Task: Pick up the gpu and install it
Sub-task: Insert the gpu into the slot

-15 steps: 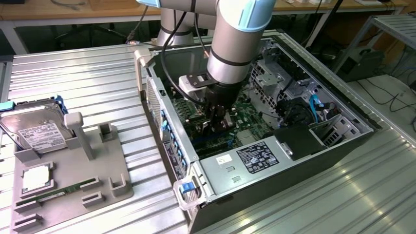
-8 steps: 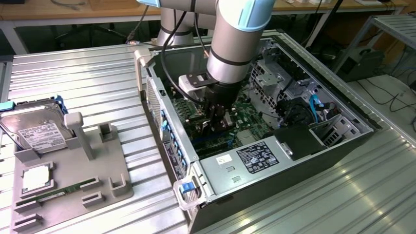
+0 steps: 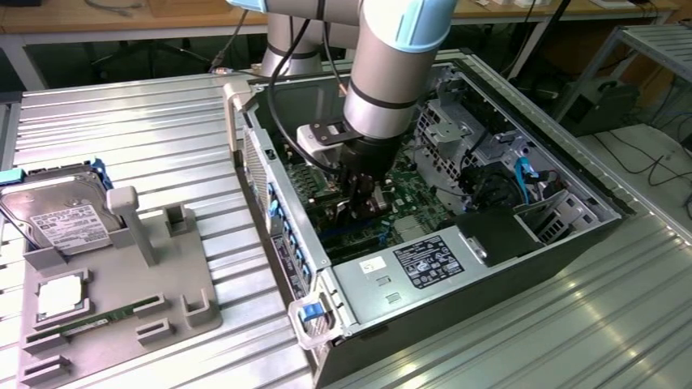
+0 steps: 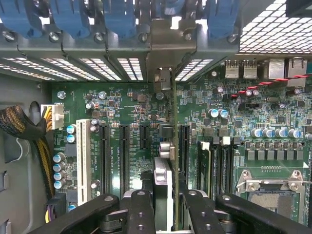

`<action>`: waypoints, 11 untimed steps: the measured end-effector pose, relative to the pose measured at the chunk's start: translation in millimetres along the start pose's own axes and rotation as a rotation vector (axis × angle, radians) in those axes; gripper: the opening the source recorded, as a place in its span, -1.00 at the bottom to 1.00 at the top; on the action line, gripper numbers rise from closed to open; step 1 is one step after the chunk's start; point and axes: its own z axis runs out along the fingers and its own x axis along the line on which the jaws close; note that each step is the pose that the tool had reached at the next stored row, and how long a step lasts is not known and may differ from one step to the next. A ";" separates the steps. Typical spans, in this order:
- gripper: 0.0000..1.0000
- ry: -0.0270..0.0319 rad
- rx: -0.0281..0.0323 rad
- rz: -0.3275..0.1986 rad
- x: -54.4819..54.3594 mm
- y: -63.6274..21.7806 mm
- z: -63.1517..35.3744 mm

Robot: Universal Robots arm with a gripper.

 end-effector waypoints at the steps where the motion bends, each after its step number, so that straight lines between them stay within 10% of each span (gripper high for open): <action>1: -0.44 -0.0001 0.0001 0.000 0.0 0.0 0.5; 11: -0.44 -0.0011 0.0008 0.023 0.4 0.0 -5.1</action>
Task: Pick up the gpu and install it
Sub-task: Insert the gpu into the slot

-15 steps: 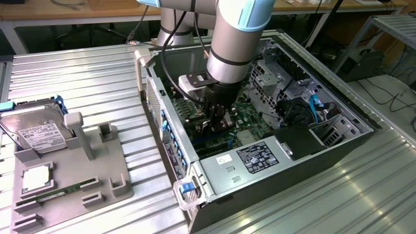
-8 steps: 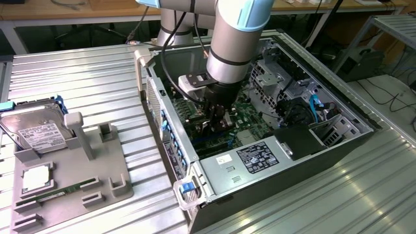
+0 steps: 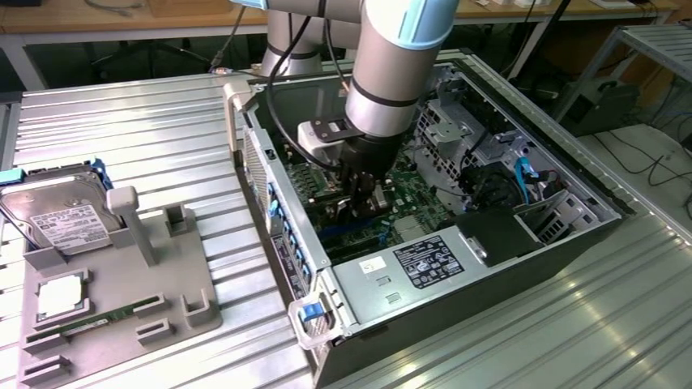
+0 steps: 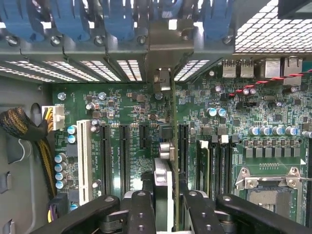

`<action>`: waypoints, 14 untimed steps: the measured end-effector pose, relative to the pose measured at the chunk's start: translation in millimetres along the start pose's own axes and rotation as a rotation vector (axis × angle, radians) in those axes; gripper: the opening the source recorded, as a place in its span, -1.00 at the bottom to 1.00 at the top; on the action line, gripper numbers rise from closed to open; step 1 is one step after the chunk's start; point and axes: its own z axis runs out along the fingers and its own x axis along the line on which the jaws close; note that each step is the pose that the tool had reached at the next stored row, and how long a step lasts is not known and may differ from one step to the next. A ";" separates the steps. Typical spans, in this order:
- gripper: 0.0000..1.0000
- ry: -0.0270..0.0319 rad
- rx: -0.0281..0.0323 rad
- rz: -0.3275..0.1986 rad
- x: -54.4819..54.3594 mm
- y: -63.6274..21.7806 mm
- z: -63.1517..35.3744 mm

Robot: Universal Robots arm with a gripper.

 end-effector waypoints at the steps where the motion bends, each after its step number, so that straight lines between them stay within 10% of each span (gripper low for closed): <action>1: -0.44 -0.0001 0.0001 0.003 0.0 -4.1 0.0; 14: -0.44 -0.0001 -0.0007 0.003 3.0 2.8 3.7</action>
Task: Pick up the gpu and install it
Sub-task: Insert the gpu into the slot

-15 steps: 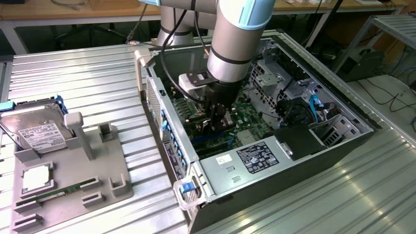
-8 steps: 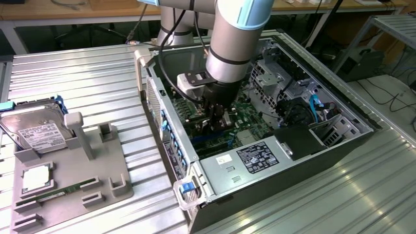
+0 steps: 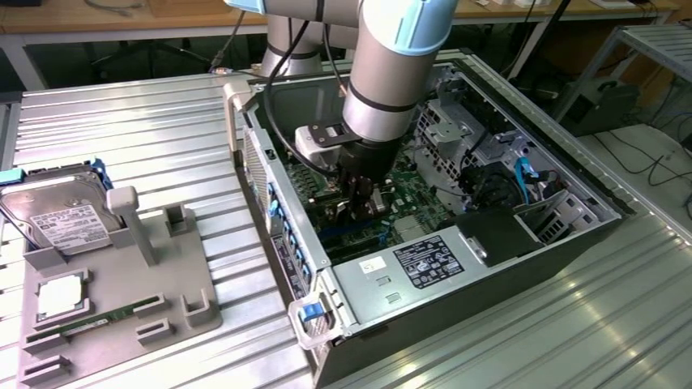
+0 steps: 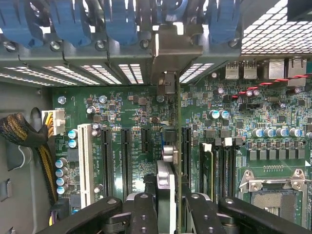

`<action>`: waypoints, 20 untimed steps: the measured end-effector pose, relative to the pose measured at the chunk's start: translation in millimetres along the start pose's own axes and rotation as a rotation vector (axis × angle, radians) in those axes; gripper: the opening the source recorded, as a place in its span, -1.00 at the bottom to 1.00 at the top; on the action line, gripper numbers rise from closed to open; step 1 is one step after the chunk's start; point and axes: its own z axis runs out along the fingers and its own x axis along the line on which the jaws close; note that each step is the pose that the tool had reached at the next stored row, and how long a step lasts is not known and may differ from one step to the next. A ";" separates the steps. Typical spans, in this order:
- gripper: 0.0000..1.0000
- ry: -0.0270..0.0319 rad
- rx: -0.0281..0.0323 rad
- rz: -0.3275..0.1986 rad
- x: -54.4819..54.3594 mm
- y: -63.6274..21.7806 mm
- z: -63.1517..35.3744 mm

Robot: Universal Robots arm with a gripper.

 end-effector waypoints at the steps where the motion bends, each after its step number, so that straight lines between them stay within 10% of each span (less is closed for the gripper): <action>1: -0.44 -0.0002 0.0001 0.000 0.3 0.0 0.1; 20: -0.44 0.0004 0.0002 0.000 2.8 0.7 -1.6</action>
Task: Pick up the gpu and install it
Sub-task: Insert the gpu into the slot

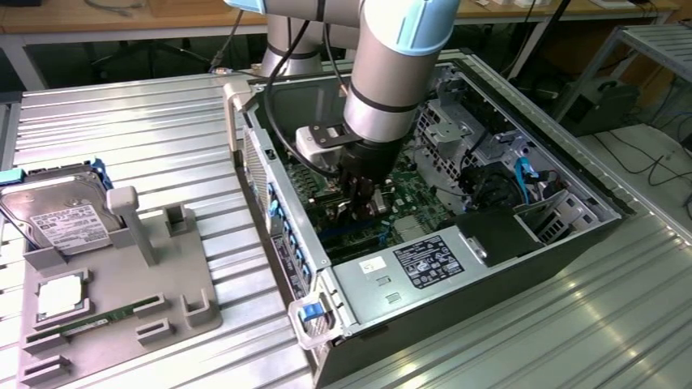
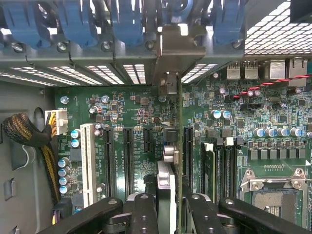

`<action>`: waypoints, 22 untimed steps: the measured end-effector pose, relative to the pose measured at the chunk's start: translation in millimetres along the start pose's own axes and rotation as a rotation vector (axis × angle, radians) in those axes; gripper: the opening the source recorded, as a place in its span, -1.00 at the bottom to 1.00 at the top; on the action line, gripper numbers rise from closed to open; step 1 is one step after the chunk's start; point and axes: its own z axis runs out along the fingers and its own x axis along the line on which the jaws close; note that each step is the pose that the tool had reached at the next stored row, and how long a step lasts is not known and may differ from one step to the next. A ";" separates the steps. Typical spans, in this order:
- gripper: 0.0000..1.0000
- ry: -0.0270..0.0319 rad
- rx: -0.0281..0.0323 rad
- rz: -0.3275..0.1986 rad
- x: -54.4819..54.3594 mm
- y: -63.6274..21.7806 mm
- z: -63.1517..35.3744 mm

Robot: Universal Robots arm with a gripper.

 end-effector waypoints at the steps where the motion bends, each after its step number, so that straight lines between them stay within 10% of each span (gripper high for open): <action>1: -0.44 0.0000 0.0002 0.000 0.0 0.8 0.1; 22: -0.44 0.0001 -0.0003 0.000 0.2 2.3 5.9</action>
